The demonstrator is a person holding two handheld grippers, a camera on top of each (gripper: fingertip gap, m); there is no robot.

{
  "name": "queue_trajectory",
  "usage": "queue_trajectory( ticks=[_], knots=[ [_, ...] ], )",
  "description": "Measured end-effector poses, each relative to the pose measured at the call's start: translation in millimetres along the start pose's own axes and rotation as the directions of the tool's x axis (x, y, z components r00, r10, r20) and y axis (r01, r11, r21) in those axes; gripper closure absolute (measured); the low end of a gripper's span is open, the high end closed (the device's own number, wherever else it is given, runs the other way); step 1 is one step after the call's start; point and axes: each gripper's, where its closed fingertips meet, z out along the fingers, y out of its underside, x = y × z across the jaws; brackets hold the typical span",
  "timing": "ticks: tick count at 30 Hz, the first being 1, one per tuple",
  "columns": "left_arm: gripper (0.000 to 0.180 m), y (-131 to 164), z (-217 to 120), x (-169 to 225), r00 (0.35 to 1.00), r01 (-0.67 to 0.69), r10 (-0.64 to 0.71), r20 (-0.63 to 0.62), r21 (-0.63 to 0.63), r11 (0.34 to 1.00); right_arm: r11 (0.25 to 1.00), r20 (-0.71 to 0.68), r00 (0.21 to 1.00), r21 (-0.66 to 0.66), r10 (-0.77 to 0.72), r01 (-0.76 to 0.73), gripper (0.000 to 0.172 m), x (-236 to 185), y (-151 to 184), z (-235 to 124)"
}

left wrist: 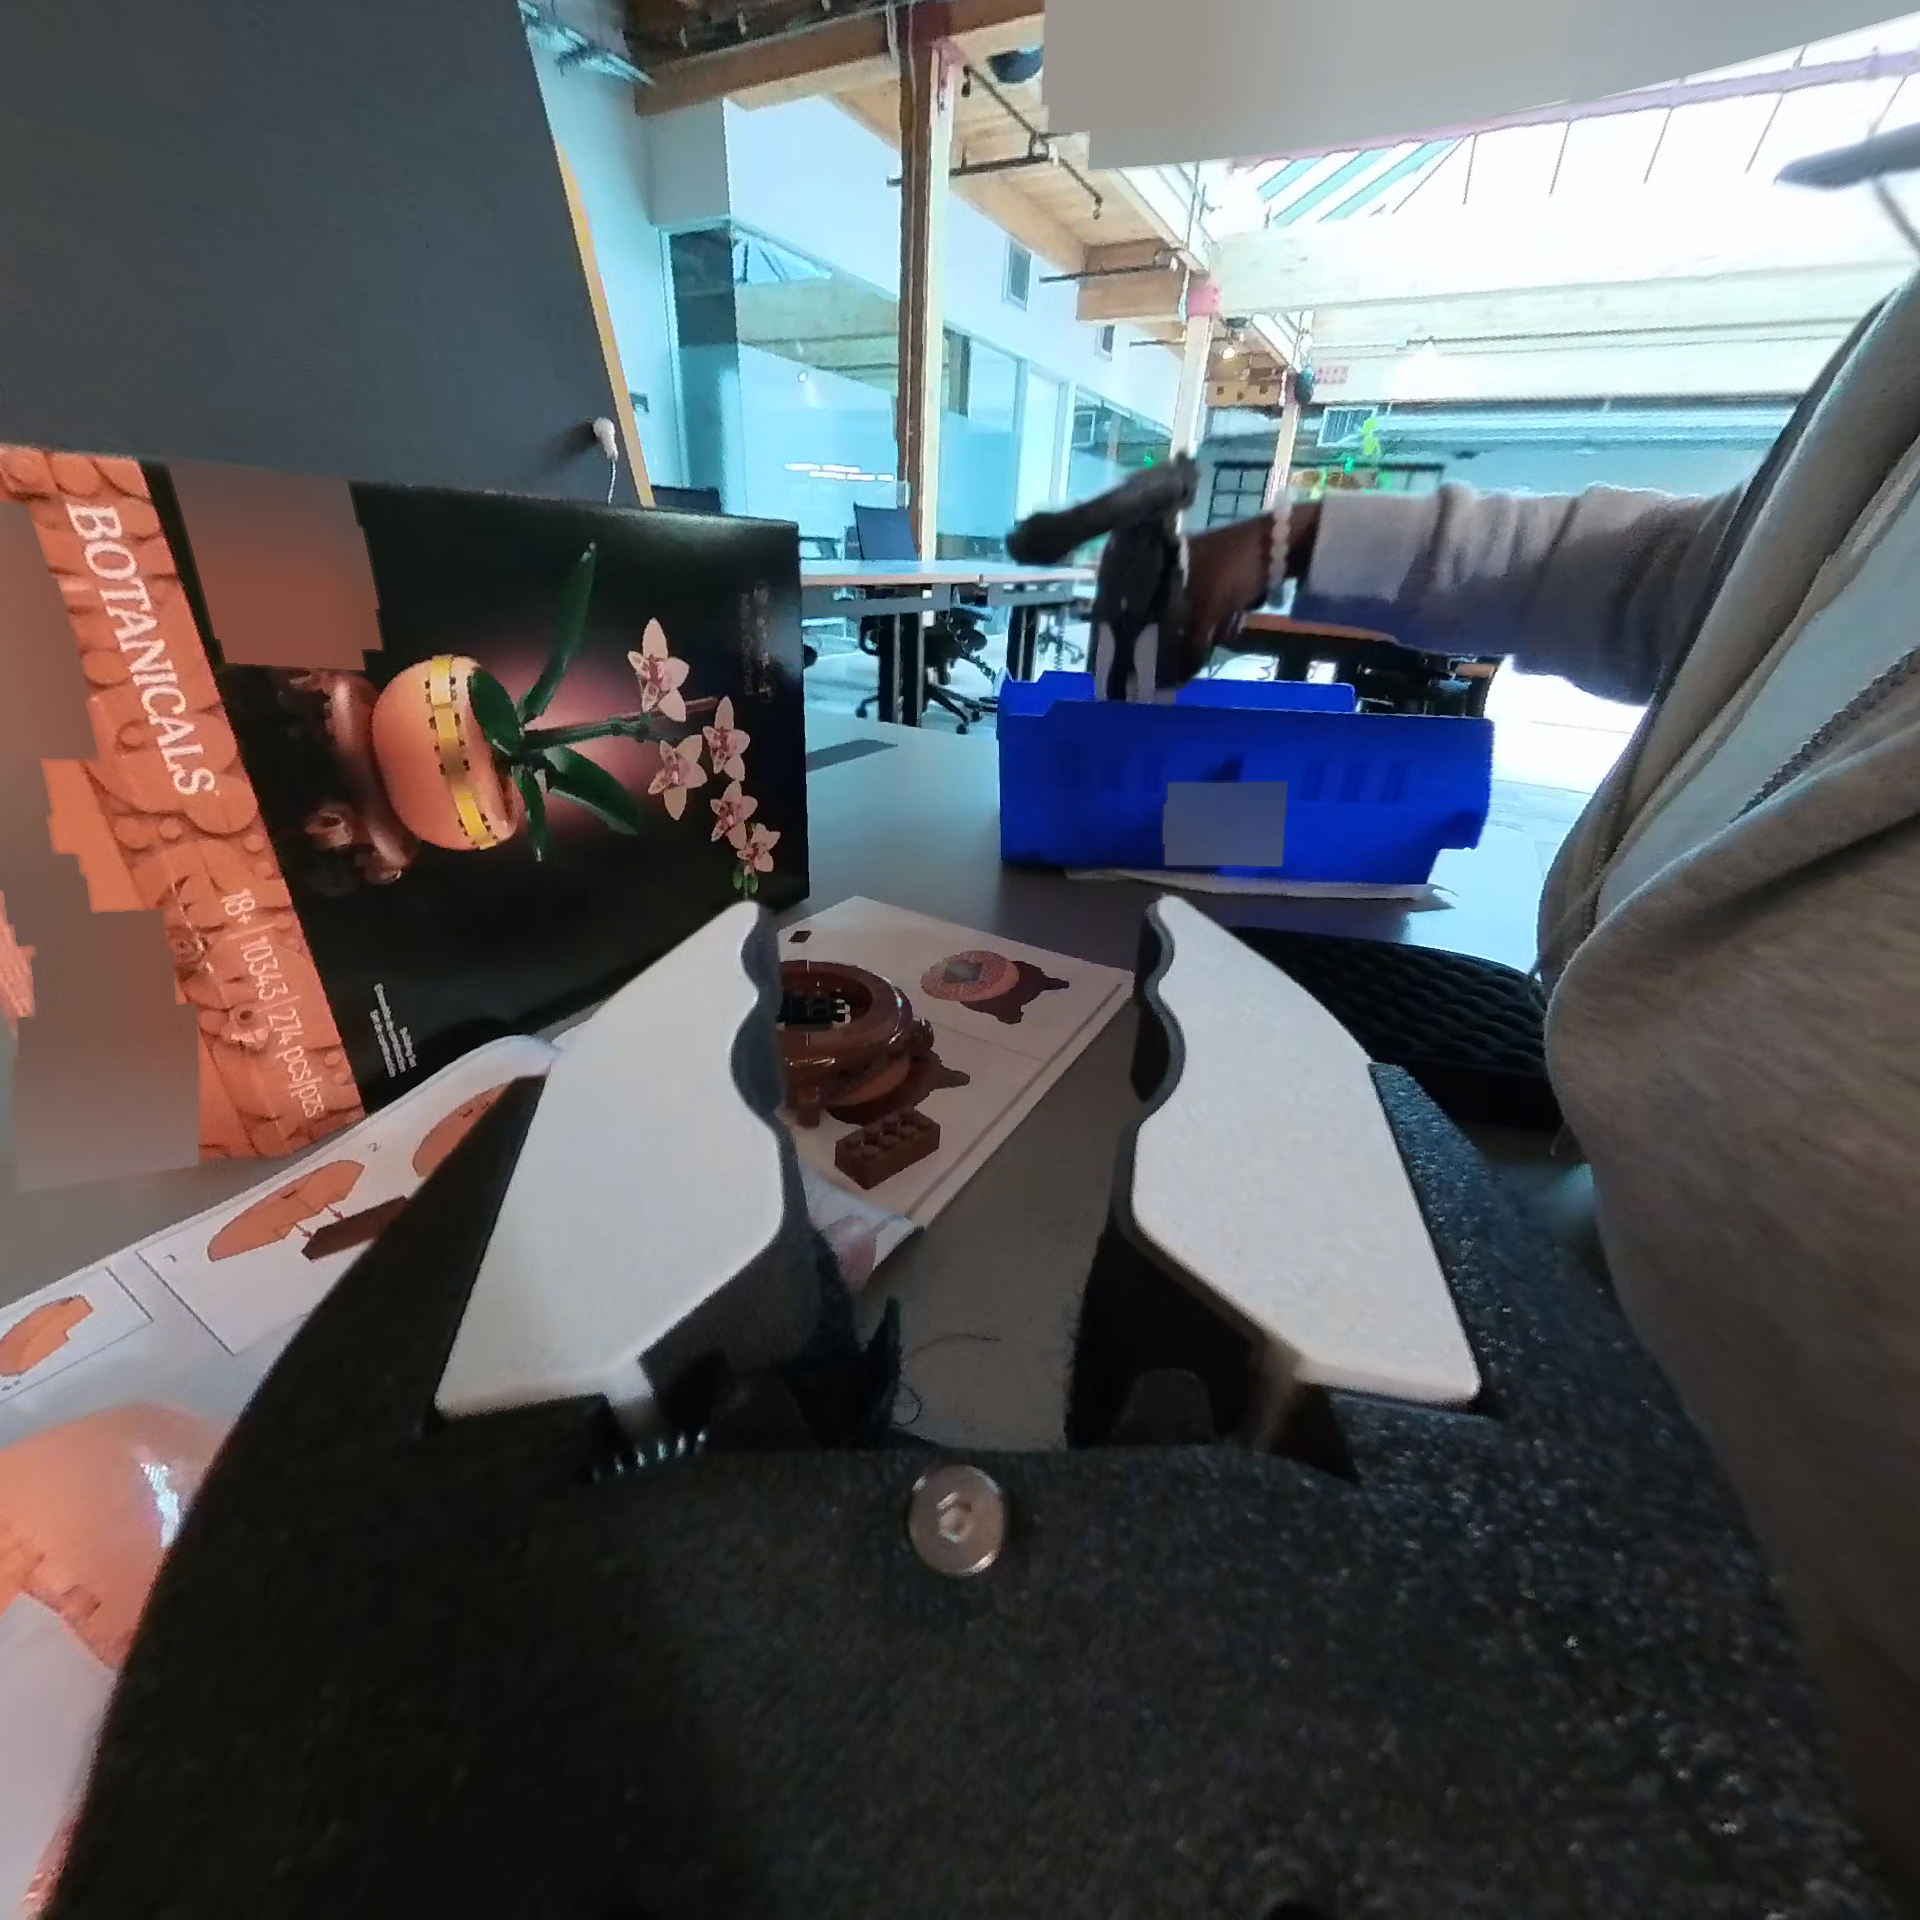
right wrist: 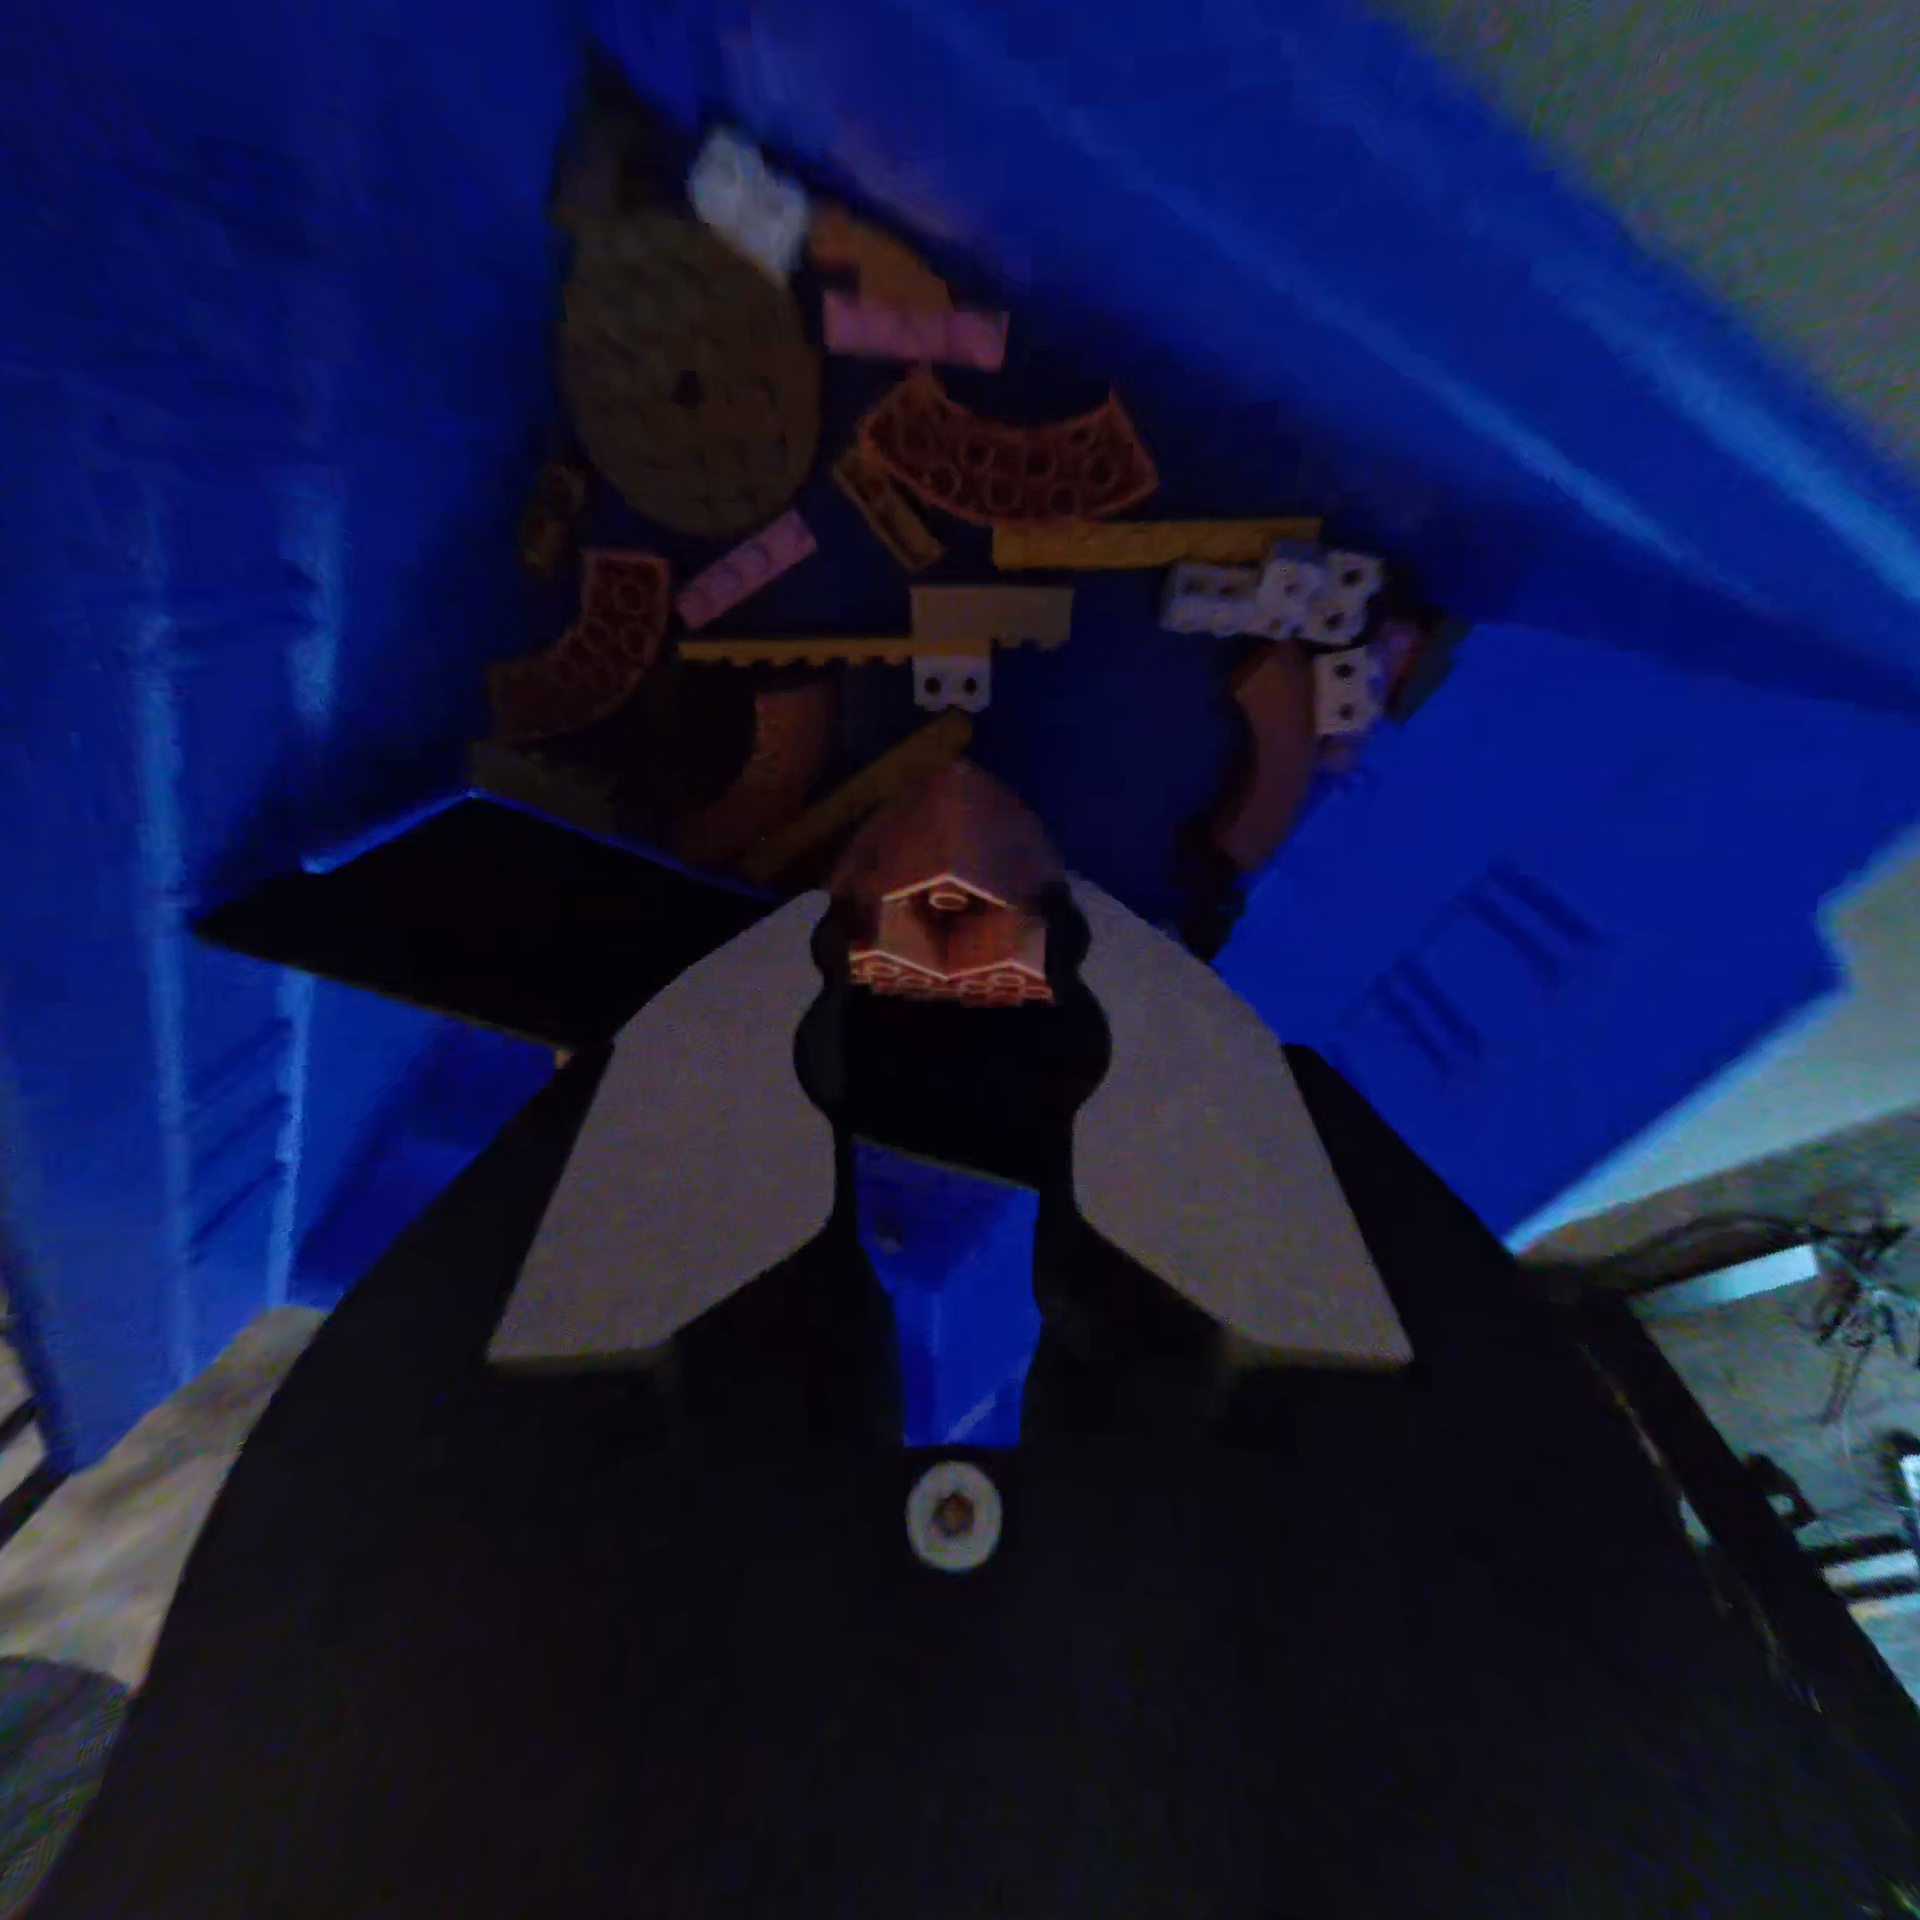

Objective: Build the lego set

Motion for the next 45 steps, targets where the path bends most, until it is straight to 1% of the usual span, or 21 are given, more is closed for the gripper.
queue_trajectory(
  ticks=[2,6,9,11,13,17,21,24,26,29,32,34,36,40,43,45],
  knots=[
    [0.115,-1,-1,1,1.000,-0.008,0.008,-0.004,0.010,1.000,0.995,-0.042,0.999,0.099,-0.011,0.015,0.137,-6,-13,-22],
    [0.116,-3,-3,2,1.000,-0.007,0.007,-0.009,0.031,1.000,0.982,-0.179,0.984,0.187,0.007,0.027,0.140,-13,-32,-57],
    [0.117,-5,-5,2,1.000,-0.001,0.002,-0.020,0.052,0.999,0.945,-0.240,0.971,0.317,0.000,0.078,0.142,-38,-66,-88],
    [0.117,-8,-7,1,1.000,0.005,-0.004,-0.017,0.072,0.997,0.897,-0.268,0.963,0.418,-0.032,0.146,0.142,-67,-98,-109],
    [0.117,-9,-8,1,1.000,0.009,-0.007,-0.016,0.087,0.996,0.838,-0.284,0.956,0.502,-0.075,0.215,0.143,-99,-133,-122],
    [0.117,-11,-10,2,1.000,0.008,-0.006,-0.025,0.102,0.995,0.697,-0.260,0.937,0.628,-0.232,0.347,0.143,-176,-208,-127],
    [0.117,-12,-11,9,0.998,-0.041,0.045,-0.035,0.111,0.993,0.567,-0.233,0.865,0.674,-0.444,0.473,0.144,-257,-280,-117],
    [0.118,-12,-11,11,0.997,-0.066,0.071,-0.034,0.115,0.991,0.489,-0.191,0.778,0.682,-0.599,0.544,0.144,-310,-327,-104],
    [0.118,-12,-11,13,0.996,-0.072,0.078,-0.042,0.117,0.991,0.445,-0.171,0.713,0.677,-0.680,0.586,0.144,-338,-357,-93],
    [0.117,-12,-11,13,0.996,-0.068,0.075,-0.052,0.117,0.991,0.404,-0.133,0.620,0.650,-0.774,0.644,0.144,-368,-398,-72],
    [0.116,-13,-12,14,0.996,-0.064,0.072,-0.058,0.124,0.990,0.405,-0.072,0.552,0.602,-0.831,0.688,0.144,-389,-431,-46],
    [0.116,-14,-13,15,0.995,-0.070,0.078,-0.058,0.131,0.989,0.412,-0.022,0.506,0.553,-0.862,0.725,0.144,-401,-444,-24],
    [0.115,-14,-14,16,0.994,-0.078,0.087,-0.061,0.135,0.988,0.418,-0.003,0.473,0.464,-0.881,0.781,0.144,-405,-454,4],
    [0.115,-13,-13,19,0.992,-0.093,0.104,-0.075,0.130,0.987,0.417,0.058,0.422,0.316,-0.905,0.852,0.144,-407,-457,51],
    [0.114,-13,-13,21,0.990,-0.103,0.114,-0.083,0.128,0.986,0.420,0.076,0.414,0.255,-0.907,0.871,0.147,-406,-456,70],
    [0.115,-13,-14,22,0.990,-0.102,0.114,-0.087,0.131,0.986,0.423,0.088,0.414,0.249,-0.906,0.872,0.148,-407,-455,76]
  ],
)
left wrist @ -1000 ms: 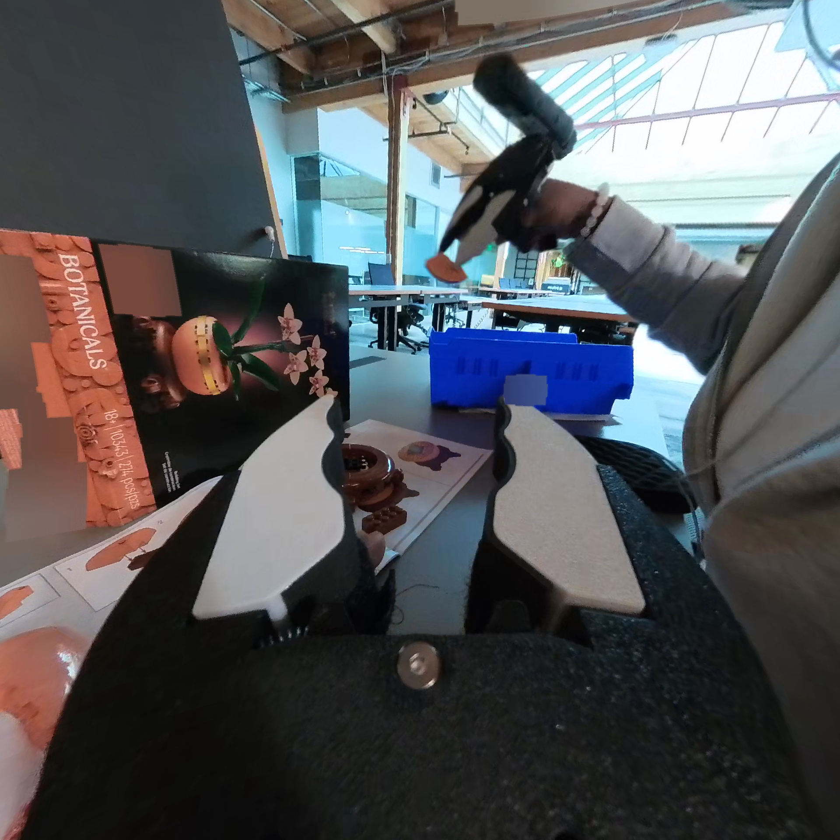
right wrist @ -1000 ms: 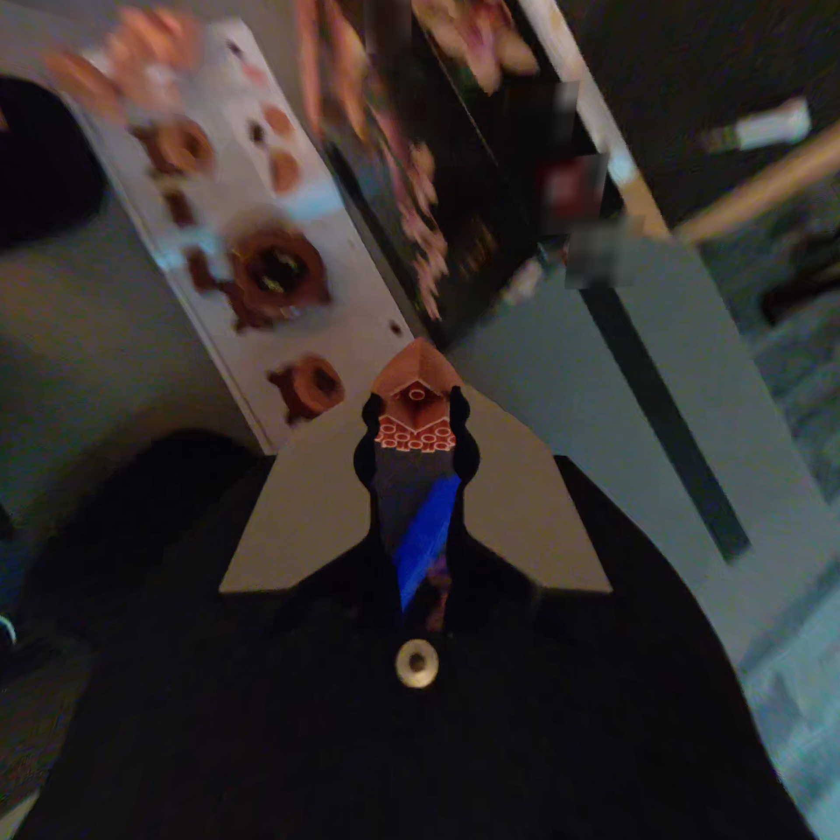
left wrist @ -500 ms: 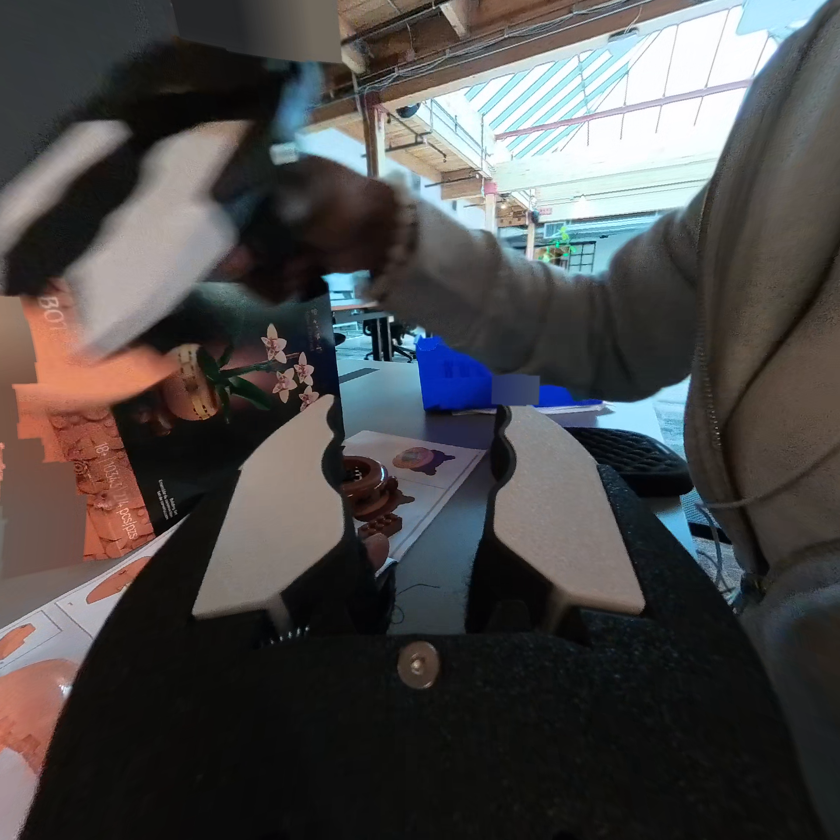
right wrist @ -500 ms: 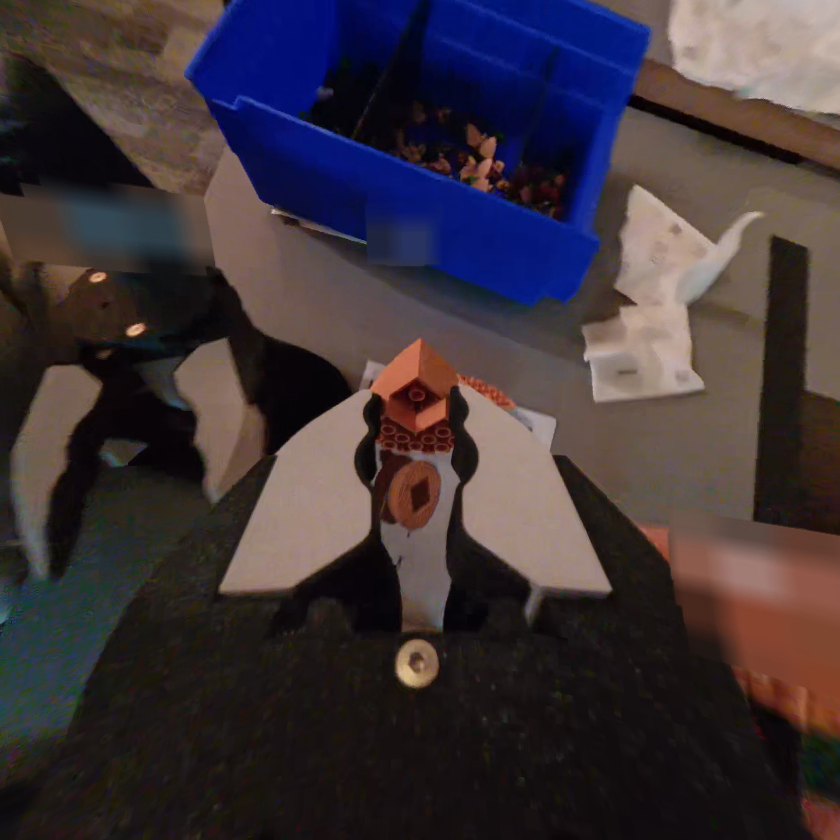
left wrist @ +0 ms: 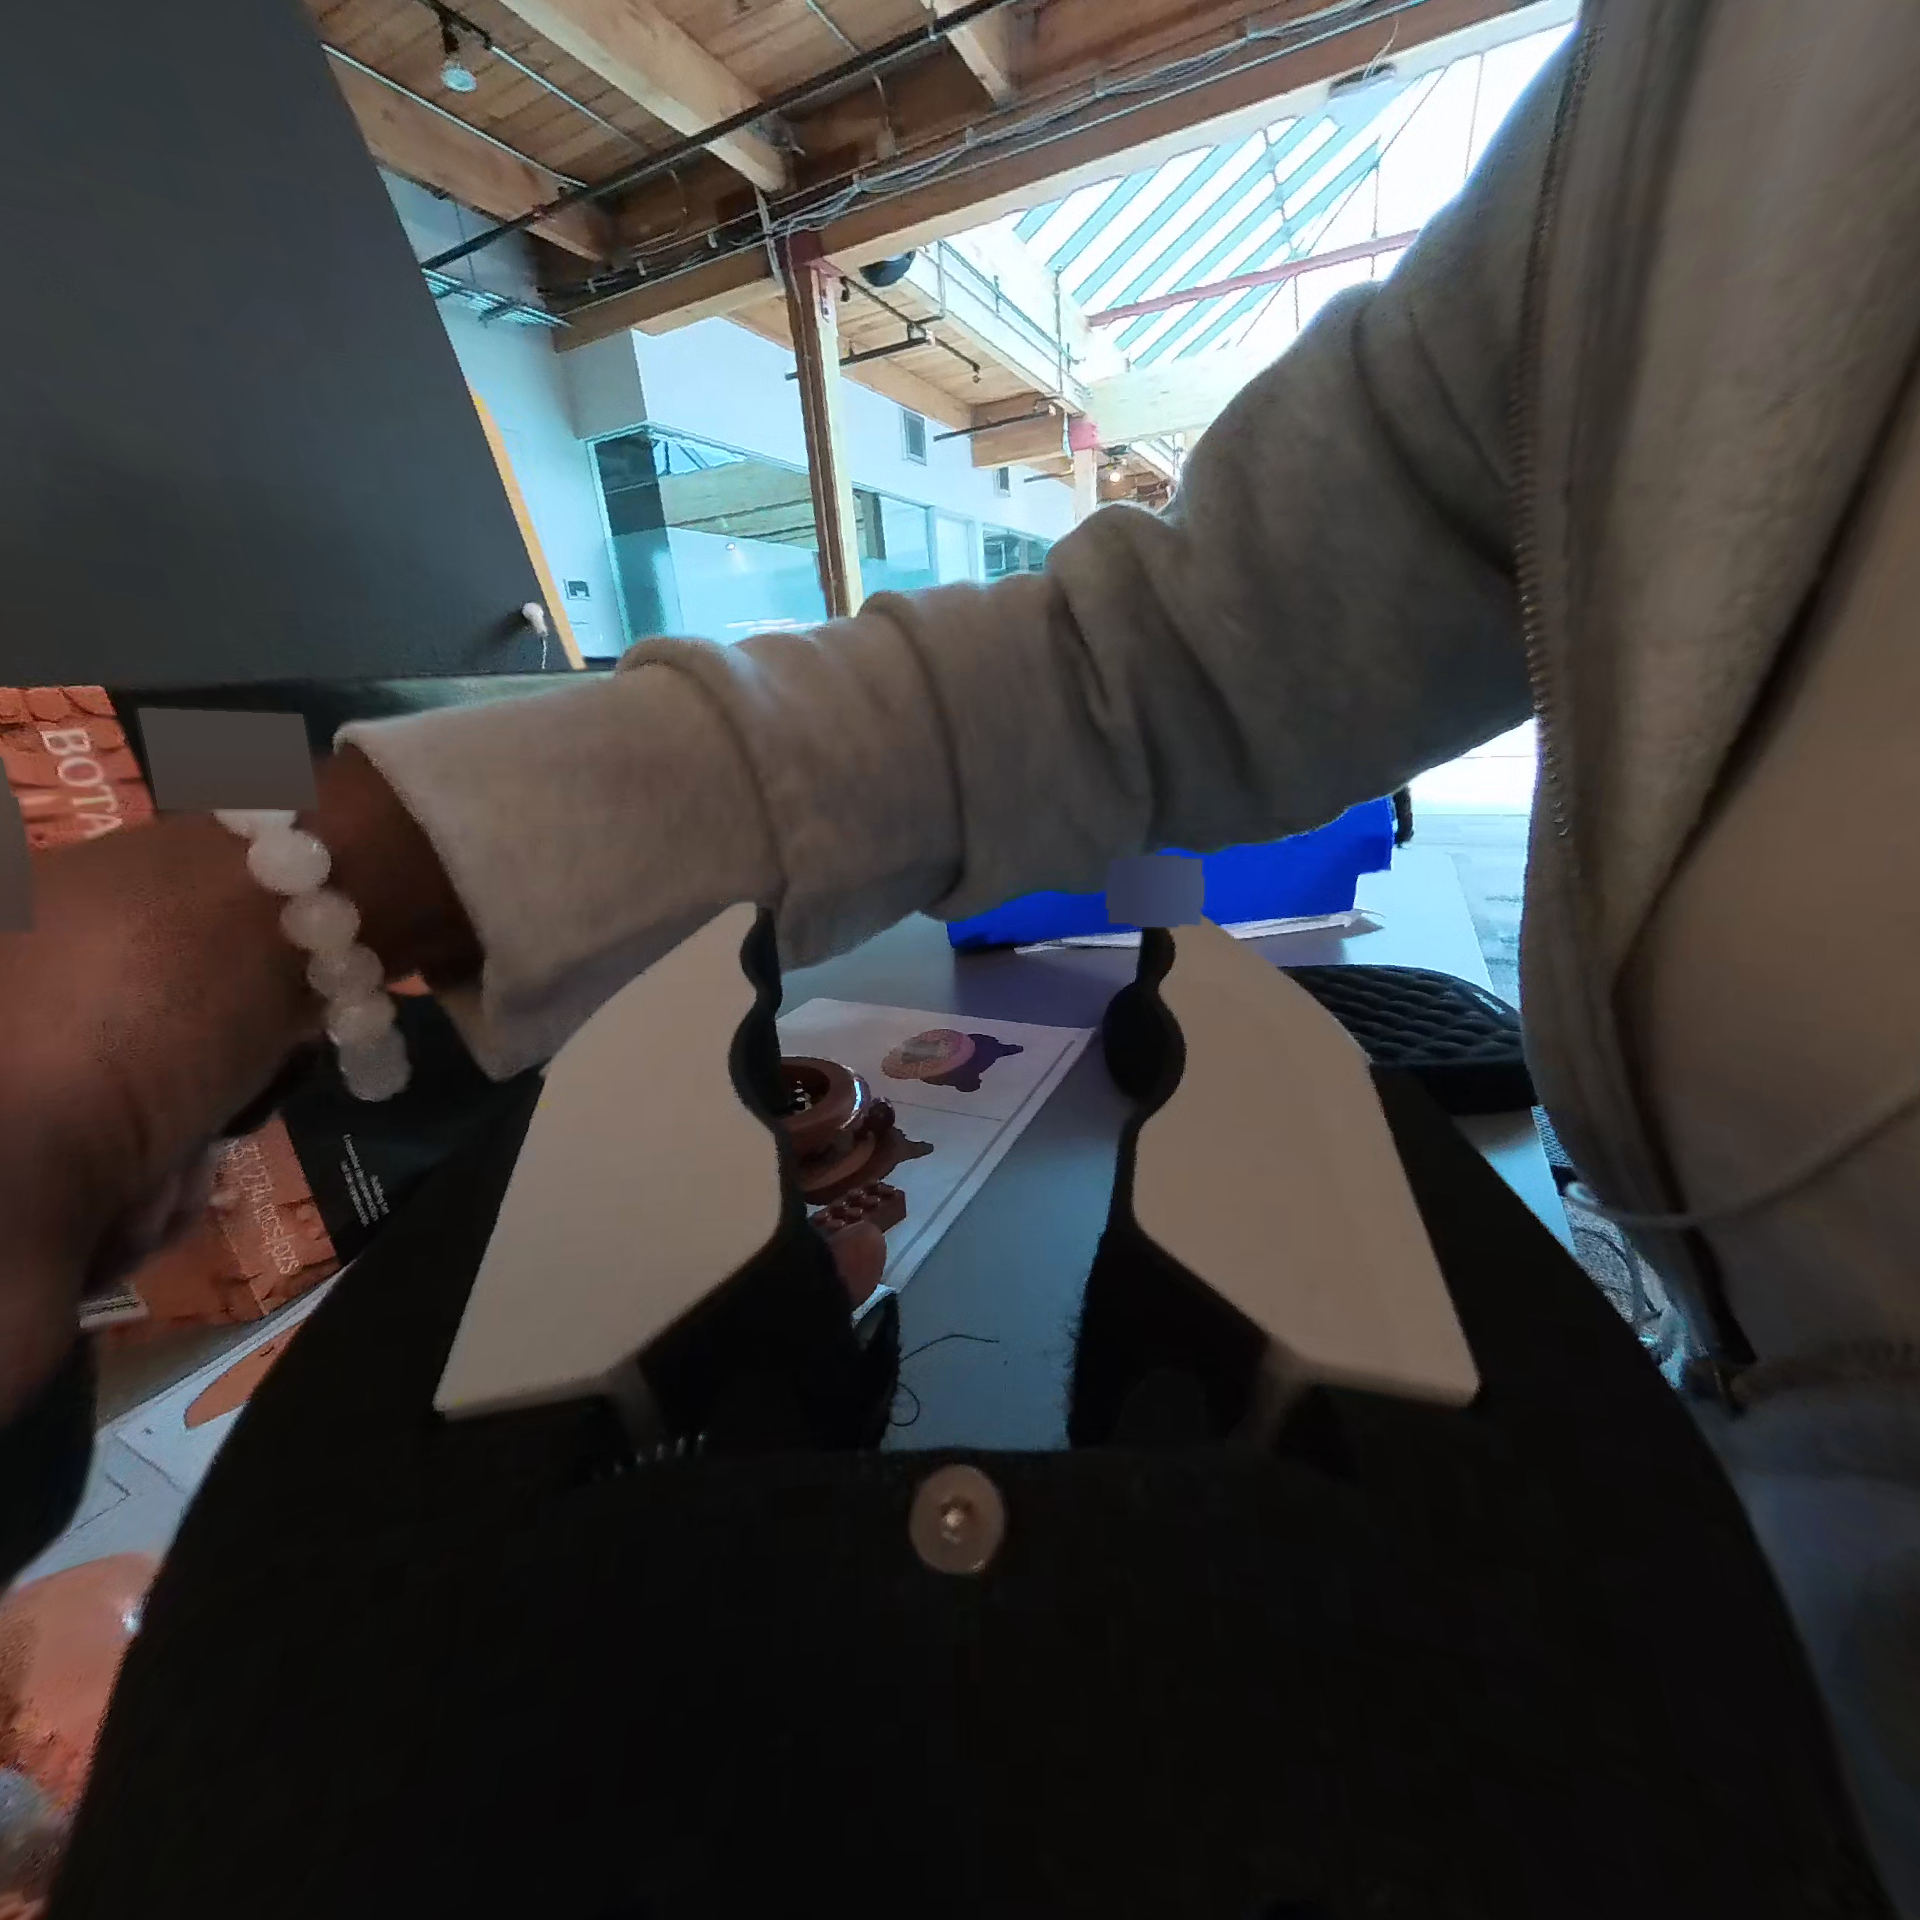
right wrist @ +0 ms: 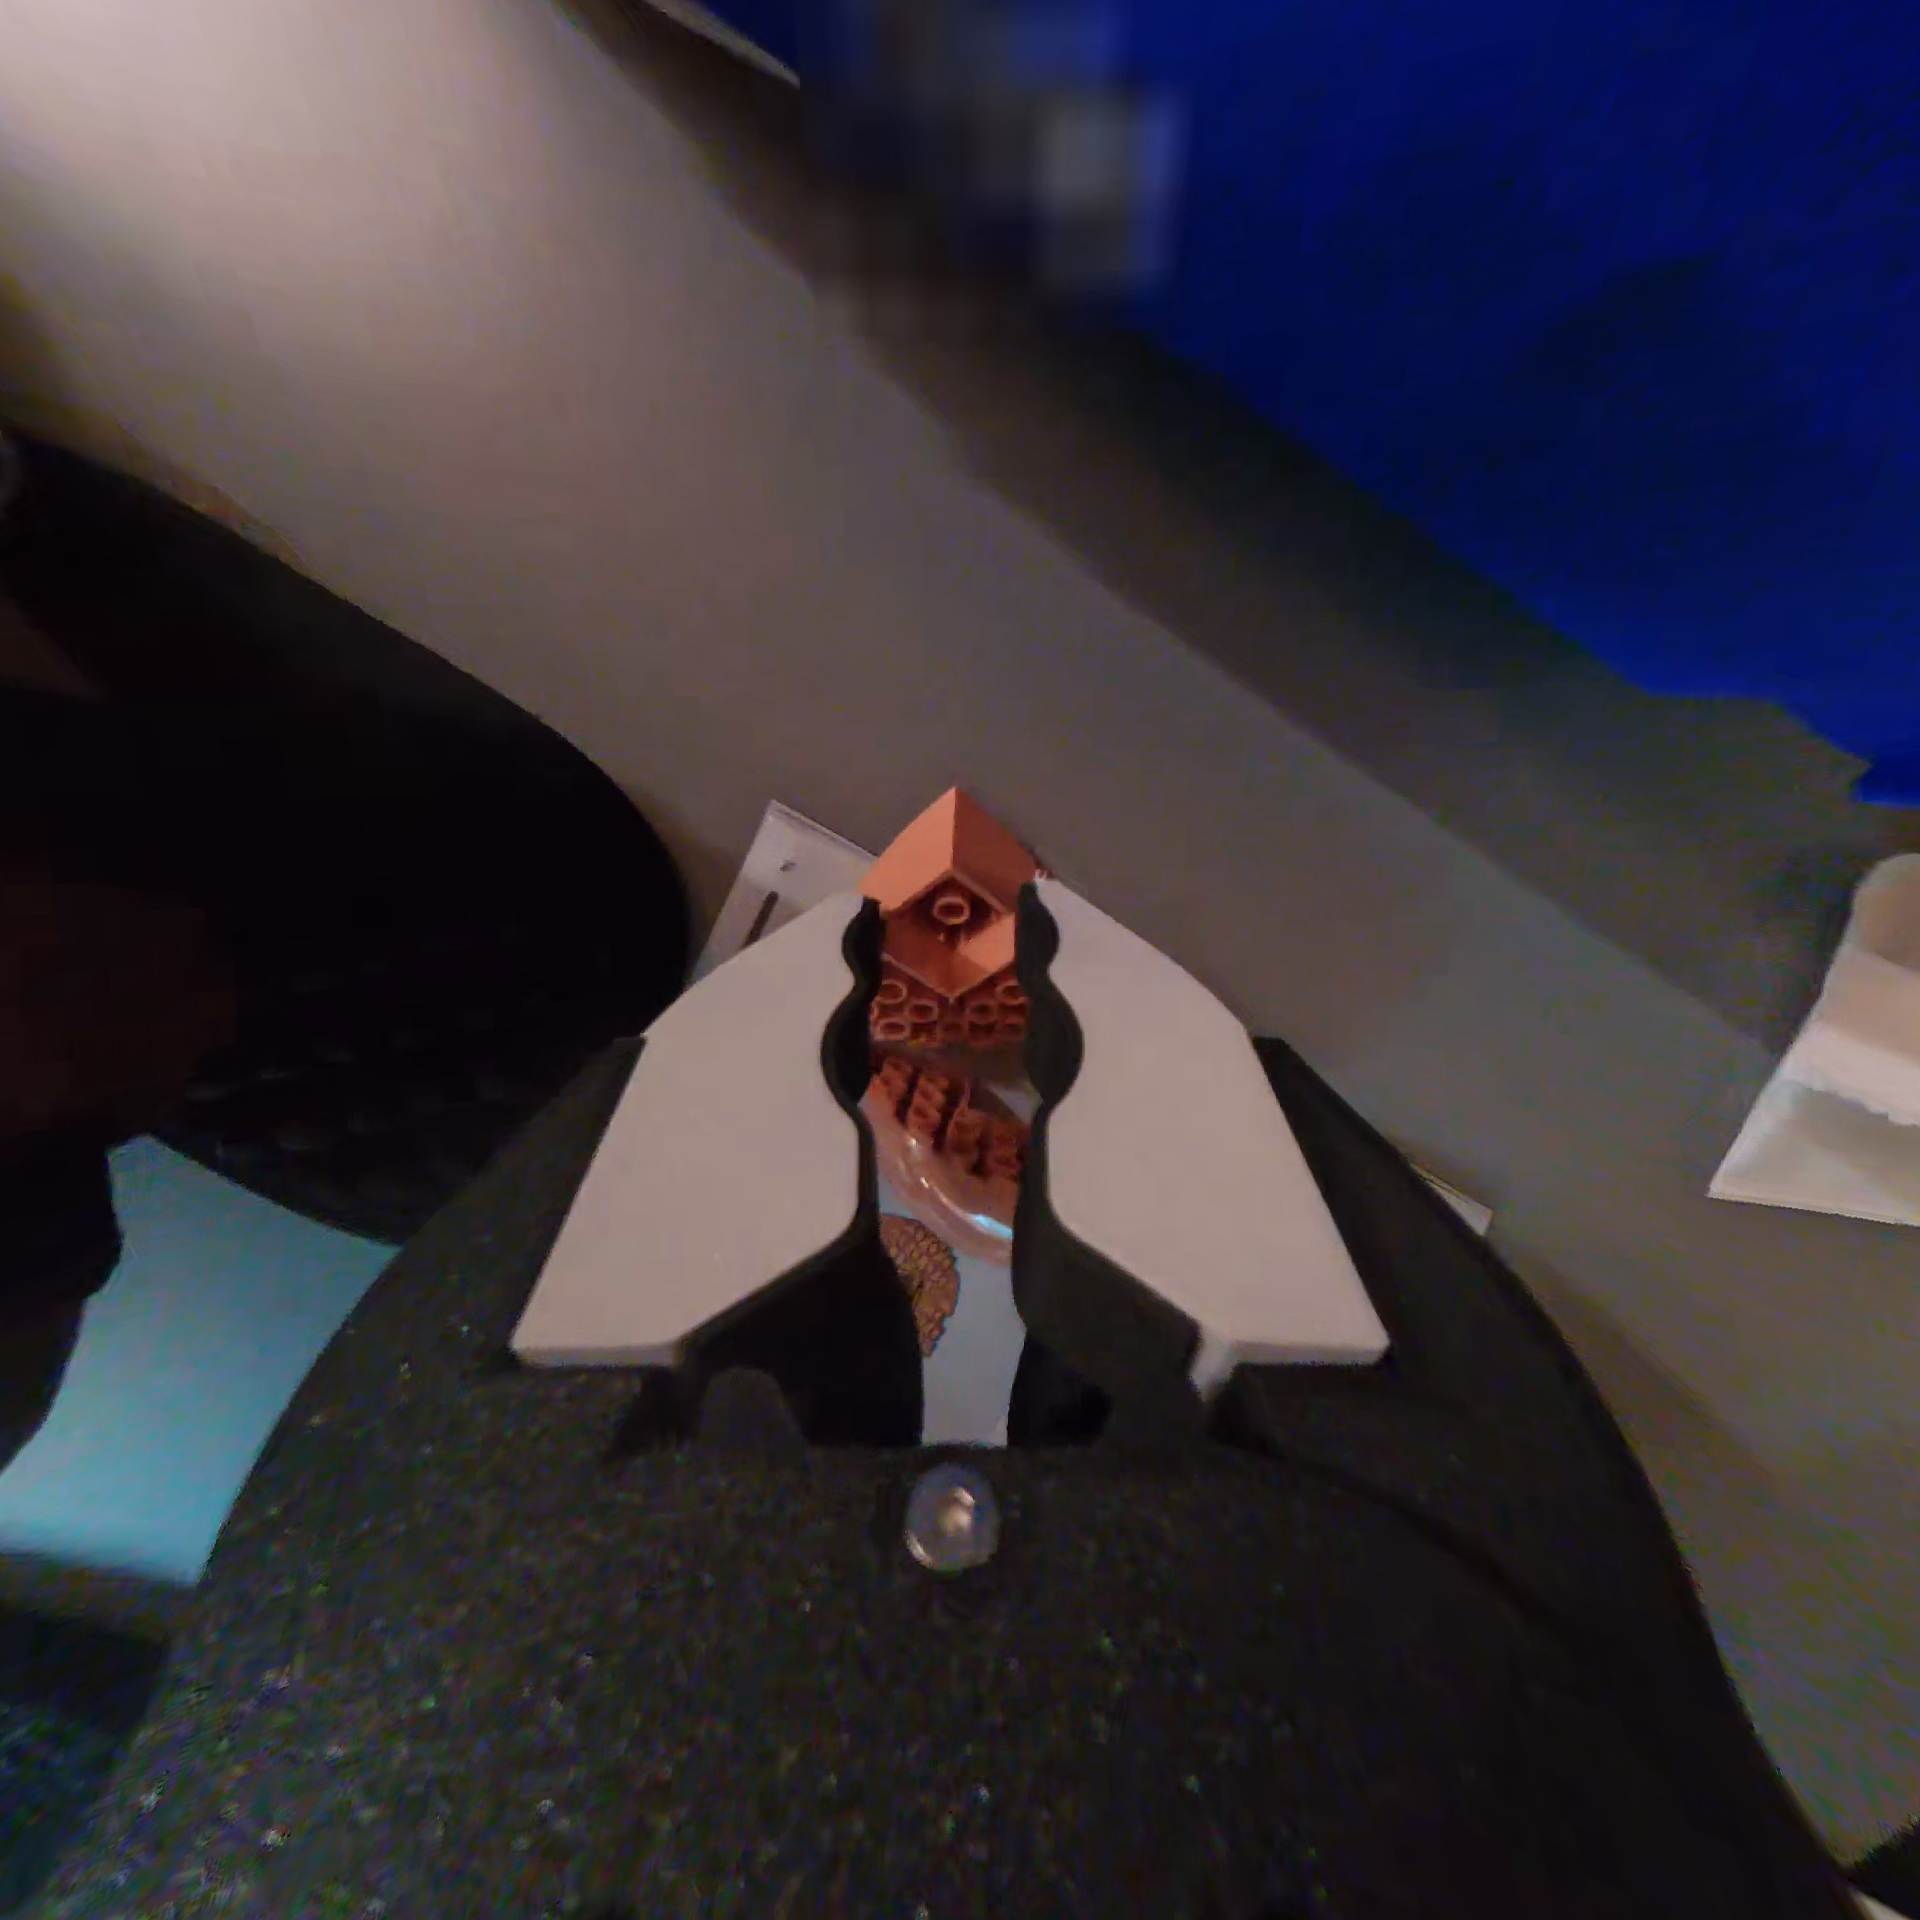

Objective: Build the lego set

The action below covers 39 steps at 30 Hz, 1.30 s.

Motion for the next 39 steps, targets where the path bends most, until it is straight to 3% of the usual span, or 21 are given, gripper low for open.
queue_trajectory(
  ticks=[3,6,12,14,18,21,24,27,29,32,39],
  knots=[
    [0.115,-1,-1,0,1.000,0.005,-0.005,-0.005,0.006,1.000,1.000,-0.006,1.000,0.027,0.013,-0.013,0.147,1,-2,-1],
    [0.114,-1,-1,-1,1.000,0.011,-0.011,-0.002,0.009,1.000,0.990,-0.024,0.999,0.134,0.037,-0.033,0.141,2,-11,-20],
    [0.114,-2,-2,-3,1.000,0.025,-0.025,0.012,0.018,1.000,0.919,-0.254,0.961,0.394,0.110,-0.001,0.127,-5,-10,-110],
    [0.113,-2,-2,-5,0.999,0.033,-0.034,0.018,0.018,0.999,0.888,-0.349,0.921,0.459,0.175,0.006,0.119,-13,4,-142],
    [0.112,-2,-2,-7,0.999,0.046,-0.047,0.028,0.019,0.999,0.818,-0.489,0.798,0.575,0.352,-0.007,0.087,-36,50,-190],
    [0.111,-2,-2,-10,0.997,0.063,-0.063,0.038,0.015,0.998,0.745,-0.553,0.679,0.667,0.483,0.014,0.060,-57,90,-217],
    [0.111,-2,-1,-11,0.996,0.080,-0.080,0.038,0.012,0.997,0.646,-0.561,0.566,0.760,0.604,0.064,0.045,-80,128,-233],
    [0.111,-1,-1,-12,0.995,0.094,-0.094,0.035,0.006,0.996,0.559,-0.456,0.554,0.829,0.696,-0.020,0.043,-97,159,-215],
    [0.111,-1,-1,-12,0.995,0.093,-0.093,0.031,0.006,0.996,0.605,-0.405,0.584,0.772,0.704,-0.195,0.054,-101,184,-176],
    [0.111,-1,-1,-11,0.996,0.086,-0.087,0.030,0.007,0.996,0.684,-0.368,0.635,0.631,0.680,-0.367,0.053,-98,211,-122],
    [0.112,-1,-1,-12,0.995,0.092,-0.092,0.035,0.010,0.996,0.803,-0.225,0.778,0.285,0.586,-0.523,0.070,-84,237,-66]
  ],
)
